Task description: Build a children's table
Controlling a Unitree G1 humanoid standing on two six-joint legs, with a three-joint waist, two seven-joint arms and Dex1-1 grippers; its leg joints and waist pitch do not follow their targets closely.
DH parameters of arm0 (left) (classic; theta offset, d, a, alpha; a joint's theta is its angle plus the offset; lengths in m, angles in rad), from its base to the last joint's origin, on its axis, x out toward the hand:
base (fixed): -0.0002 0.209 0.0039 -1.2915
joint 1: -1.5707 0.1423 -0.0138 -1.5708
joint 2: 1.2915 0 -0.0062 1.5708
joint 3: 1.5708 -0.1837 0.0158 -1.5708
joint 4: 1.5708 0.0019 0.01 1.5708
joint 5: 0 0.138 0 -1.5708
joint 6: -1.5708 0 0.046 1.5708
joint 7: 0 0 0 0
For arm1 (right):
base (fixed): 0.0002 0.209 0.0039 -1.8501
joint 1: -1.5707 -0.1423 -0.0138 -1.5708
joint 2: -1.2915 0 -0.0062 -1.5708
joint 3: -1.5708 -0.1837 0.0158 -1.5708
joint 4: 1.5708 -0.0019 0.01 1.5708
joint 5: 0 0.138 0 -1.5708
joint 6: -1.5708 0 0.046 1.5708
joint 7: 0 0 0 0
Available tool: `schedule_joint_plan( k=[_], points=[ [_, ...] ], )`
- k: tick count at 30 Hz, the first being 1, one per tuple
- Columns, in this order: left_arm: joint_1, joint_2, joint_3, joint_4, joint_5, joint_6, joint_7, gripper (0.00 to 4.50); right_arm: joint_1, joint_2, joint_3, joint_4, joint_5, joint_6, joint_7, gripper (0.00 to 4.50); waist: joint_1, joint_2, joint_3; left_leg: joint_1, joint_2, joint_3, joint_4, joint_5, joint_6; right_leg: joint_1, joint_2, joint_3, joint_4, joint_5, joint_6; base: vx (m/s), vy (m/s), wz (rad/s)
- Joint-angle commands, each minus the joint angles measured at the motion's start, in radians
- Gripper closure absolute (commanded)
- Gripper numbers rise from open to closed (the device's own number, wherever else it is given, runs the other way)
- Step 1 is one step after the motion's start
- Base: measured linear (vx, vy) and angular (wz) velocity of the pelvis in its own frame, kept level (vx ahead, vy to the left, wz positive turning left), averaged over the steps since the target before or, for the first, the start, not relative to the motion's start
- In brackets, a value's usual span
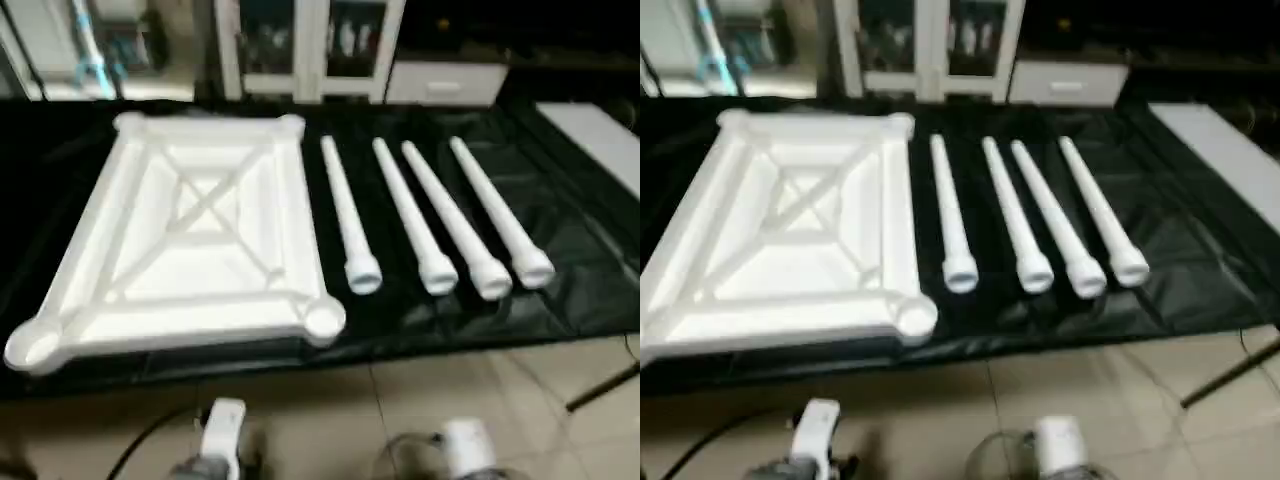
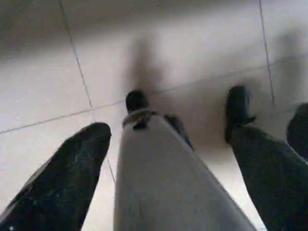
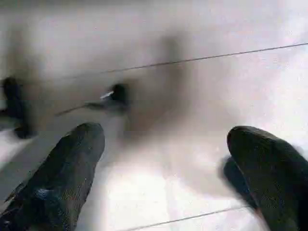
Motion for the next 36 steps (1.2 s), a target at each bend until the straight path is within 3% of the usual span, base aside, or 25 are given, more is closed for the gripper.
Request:
schedule_joint_plan(
  k=[1,2,3,4,7,10,13,16,18,19,20,21,22,27,30,31,32,33,34,35,36],
  points=[
    [0.015,-0.008,-0.002,0.030,0.011,0.010,0.011,0.02,0.005,0.013,-0.005,0.011,-0.010,0.000,-0.009,0.00,0.003,0.001,-0.031,-0.001,0.058,-0.030,-0.073,-0.232,0.023,0.015,-0.102,0.053,-0.090,-0.174,-0.183,0.000,0.000,0.00],
    [0.015,-0.008,-0.002,0.030,0.011,0.009,0.011,0.02,0.004,0.013,-0.006,0.011,-0.009,-0.001,-0.008,0.00,0.001,0.000,-0.036,-0.007,0.059,-0.031,-0.071,-0.179,0.033,0.021,-0.097,0.052,-0.077,-0.070,-0.203,0.000,0.000,0.00],
    [0.015,-0.008,-0.002,0.030,0.011,0.007,0.012,0.02,0.004,0.014,-0.008,0.011,-0.007,-0.003,-0.005,0.00,0.001,-0.002,-0.036,-0.011,0.058,-0.030,-0.070,-0.157,0.039,0.024,-0.094,0.050,-0.072,-0.023,-0.211,0.000,0.000,0.00],
    [0.015,-0.008,0.000,0.029,0.009,0.000,0.012,0.02,0.004,0.015,-0.010,0.011,-0.005,-0.005,-0.003,0.00,-0.001,-0.005,-0.038,-0.010,0.057,-0.027,-0.065,-0.130,0.063,0.024,-0.094,0.047,-0.065,0.049,-0.233,0.000,0.000,0.00],
    [0.008,0.000,0.029,0.059,0.028,-0.036,0.030,0.02,-0.002,0.019,-0.029,0.027,-0.037,-0.023,0.003,0.00,0.001,-0.002,-0.040,-0.007,0.058,-0.024,-0.060,-0.108,0.085,0.023,-0.094,0.047,-0.062,0.088,-0.254,0.000,0.000,0.00],
    [0.037,0.048,0.084,0.062,-0.004,-0.077,0.021,0.02,-0.002,0.006,-0.036,0.028,-0.056,-0.054,0.013,0.00,0.001,-0.001,-0.036,-0.004,0.060,-0.024,-0.065,-0.146,0.082,0.021,-0.095,0.045,-0.068,0.035,-0.255,0.000,0.000,0.00],
    [0.057,0.089,0.131,0.053,-0.046,-0.123,0.026,0.02,-0.001,-0.021,-0.031,0.023,-0.073,-0.097,0.000,0.00,-0.003,0.003,-0.033,0.001,0.062,-0.026,-0.072,-0.219,0.052,0.017,-0.092,0.045,-0.075,-0.059,-0.240,0.000,0.000,0.00],
    [0.104,0.148,0.126,0.039,-0.033,-0.197,-0.004,0.02,0.025,-0.023,-0.059,0.014,-0.052,-0.153,0.046,0.00,-0.001,0.003,-0.032,0.001,0.062,-0.026,-0.073,-0.239,0.048,0.014,-0.092,0.048,-0.079,-0.076,-0.229,0.000,0.000,0.00],
    [0.111,0.154,0.142,0.034,-0.041,-0.219,-0.023,0.02,0.031,-0.020,-0.069,0.012,-0.047,-0.164,0.075,0.00,0.001,0.003,-0.031,0.002,0.064,-0.027,-0.075,-0.254,0.051,0.012,-0.093,0.050,-0.080,-0.092,-0.224,0.000,0.000,0.00],
    [0.113,0.154,0.166,0.027,-0.056,-0.230,-0.046,0.02,0.034,-0.018,-0.082,0.009,-0.045,-0.175,0.101,0.00,0.001,-0.009,-0.030,0.002,0.066,-0.025,-0.076,-0.254,0.055,0.011,-0.092,0.050,-0.080,-0.094,-0.227,0.000,0.000,0.00],
    [0.115,0.151,0.188,0.018,-0.074,-0.246,-0.057,0.02,0.036,-0.016,-0.090,0.008,-0.041,-0.178,0.114,0.00,0.004,-0.004,-0.030,0.003,0.066,-0.025,-0.075,-0.250,0.057,0.010,-0.094,0.051,-0.079,-0.093,-0.233,0.000,0.000,0.00],
    [0.119,0.145,0.225,0.000,-0.105,-0.289,-0.066,0.02,0.040,-0.009,-0.102,0.006,-0.033,-0.186,0.140,0.00,0.004,-0.012,-0.027,0.001,0.068,-0.025,-0.077,-0.254,0.060,0.011,-0.097,0.051,-0.081,-0.106,-0.238,0.000,0.000,0.00],
    [0.116,0.135,0.254,-0.008,-0.125,-0.304,-0.051,0.02,0.041,-0.001,-0.097,0.008,-0.040,-0.187,0.141,0.00,0.007,-0.010,-0.028,0.001,0.069,-0.027,-0.078,-0.259,0.057,0.011,-0.099,0.050,-0.082,-0.117,-0.241,0.000,0.000,0.00],
    [0.075,0.093,0.219,-0.013,-0.099,-0.278,-0.047,0.02,0.032,0.020,-0.101,0.015,-0.071,-0.186,0.109,0.00,0.002,-0.009,-0.028,0.002,0.067,-0.027,-0.080,-0.244,0.042,0.013,-0.095,0.050,-0.076,-0.080,-0.234,0.000,0.000,0.00],
    [0.062,0.069,0.214,-0.029,-0.083,-0.289,-0.053,0.02,0.024,0.036,-0.111,0.018,-0.078,-0.185,0.099,0.00,0.000,-0.014,-0.040,-0.015,0.058,-0.019,-0.051,0.012,0.114,0.010,-0.090,0.047,-0.049,0.232,-0.283,0.000,0.000,0.00],
    [0.061,0.061,0.206,-0.035,-0.073,-0.288,-0.053,0.02,0.020,0.046,-0.109,0.018,-0.082,-0.185,0.096,0.00,0.001,-0.014,-0.055,-0.025,0.045,-0.017,-0.024,0.196,0.193,0.004,-0.082,0.040,-0.026,0.473,-0.316,0.000,0.000,0.00],
    [0.060,0.057,0.202,-0.038,-0.068,-0.286,-0.052,0.02,0.017,0.052,-0.107,0.019,-0.085,-0.185,0.094,0.00,0.001,-0.023,-0.070,-0.042,0.027,-0.012,0.009,0.378,0.277,-0.011,-0.067,0.031,-0.002,0.741,-0.341,0.000,0.000,0.00],
    [0.063,0.052,0.196,-0.046,-0.064,-0.286,-0.051,0.02,0.014,0.063,-0.106,0.019,-0.087,-0.187,0.090,0.00,0.002,-0.022,-0.075,-0.054,0.021,-0.013,0.020,0.440,0.313,-0.023,-0.062,0.023,0.005,0.840,-0.347,-0.094,0.002,-0.01],
    [0.065,0.050,0.193,-0.051,-0.061,-0.287,-0.051,0.02,0.012,0.070,-0.105,0.019,-0.088,-0.188,0.087,0.00,0.002,-0.021,-0.080,-0.080,0.004,-0.012,0.041,0.502,0.355,-0.049,-0.054,0.010,0.011,0.999,-0.342,-0.094,0.002,-0.01],
    [0.067,0.048,0.190,-0.056,-0.061,-0.286,-0.051,0.02,0.011,0.076,-0.106,0.019,-0.089,-0.188,0.082,0.00,0.004,-0.016,-0.095,-0.096,-0.001,-0.019,0.057,0.497,0.364,-0.063,-0.055,-0.002,0.011,1.046,-0.337,-0.140,0.006,0.01],
    [0.069,0.048,0.189,-0.062,-0.061,-0.288,-0.052,0.02,0.010,0.082,-0.105,0.020,-0.091,-0.189,0.078,0.00,0.004,-0.013,-0.097,-0.109,0.001,-0.017,0.061,0.441,0.365,-0.082,-0.053,-0.015,-0.006,0.965,-0.340,-0.183,0.011,0.00]
  ],
)
